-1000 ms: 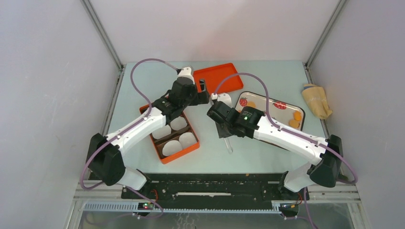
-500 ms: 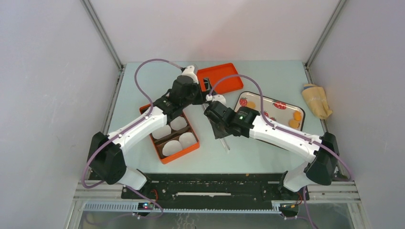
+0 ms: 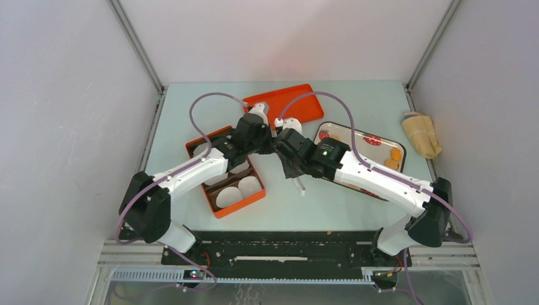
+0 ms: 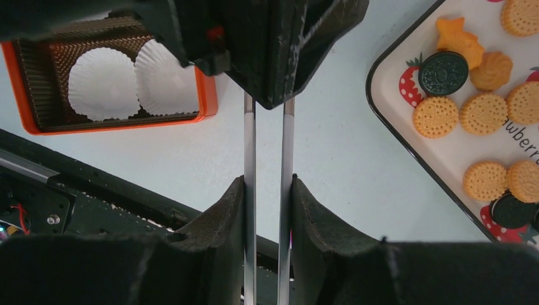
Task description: Pack the cookies
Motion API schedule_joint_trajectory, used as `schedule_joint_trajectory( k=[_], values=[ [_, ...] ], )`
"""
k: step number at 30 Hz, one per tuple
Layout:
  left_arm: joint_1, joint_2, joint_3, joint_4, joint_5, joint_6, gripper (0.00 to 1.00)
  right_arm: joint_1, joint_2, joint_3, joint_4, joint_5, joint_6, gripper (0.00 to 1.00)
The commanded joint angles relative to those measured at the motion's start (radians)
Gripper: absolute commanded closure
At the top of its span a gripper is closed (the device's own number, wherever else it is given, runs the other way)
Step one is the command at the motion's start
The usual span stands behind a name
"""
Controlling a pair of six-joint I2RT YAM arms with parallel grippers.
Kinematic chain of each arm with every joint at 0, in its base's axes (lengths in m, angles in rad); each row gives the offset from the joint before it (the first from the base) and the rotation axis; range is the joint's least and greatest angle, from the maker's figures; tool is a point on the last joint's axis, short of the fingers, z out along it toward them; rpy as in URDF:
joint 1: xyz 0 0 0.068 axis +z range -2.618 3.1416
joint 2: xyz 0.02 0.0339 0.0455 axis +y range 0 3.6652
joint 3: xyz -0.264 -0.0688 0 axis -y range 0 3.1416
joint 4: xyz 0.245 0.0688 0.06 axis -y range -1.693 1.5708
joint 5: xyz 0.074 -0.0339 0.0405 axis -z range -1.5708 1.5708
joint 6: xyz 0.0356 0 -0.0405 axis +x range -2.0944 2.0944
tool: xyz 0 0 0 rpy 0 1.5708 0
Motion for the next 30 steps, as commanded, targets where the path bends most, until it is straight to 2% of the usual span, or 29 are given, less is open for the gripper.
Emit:
schedule_joint_trajectory(
  k=[1, 8, 15, 19, 25, 30],
  values=[
    [-0.036, 0.043, -0.027, 0.026, 0.036, -0.016, 0.08, 0.003, -0.063, 0.057, 0.031, 0.055, -0.023, 0.76],
    [-0.049, 0.023, 0.005, -0.016, -0.023, 0.025, 0.09, -0.004, -0.052, 0.065, 0.033, 0.084, -0.024, 0.76],
    [-0.051, 0.059, -0.023, 0.022, 0.039, -0.008, 0.09, -0.04, -0.065, 0.14, 0.018, 0.136, -0.045, 0.75],
    [-0.057, 0.041, -0.014, 0.0, 0.0, 0.012, 0.09, -0.064, -0.064, 0.155, 0.004, 0.118, -0.055, 0.75],
    [-0.031, -0.031, 0.178, -0.218, -0.218, 0.078, 0.06, -0.065, -0.082, 0.079, 0.006, 0.107, -0.015, 0.75],
    [0.095, -0.102, 0.329, -0.329, -0.244, 0.035, 0.03, -0.08, -0.129, -0.006, 0.013, 0.129, 0.008, 0.75]
  ],
)
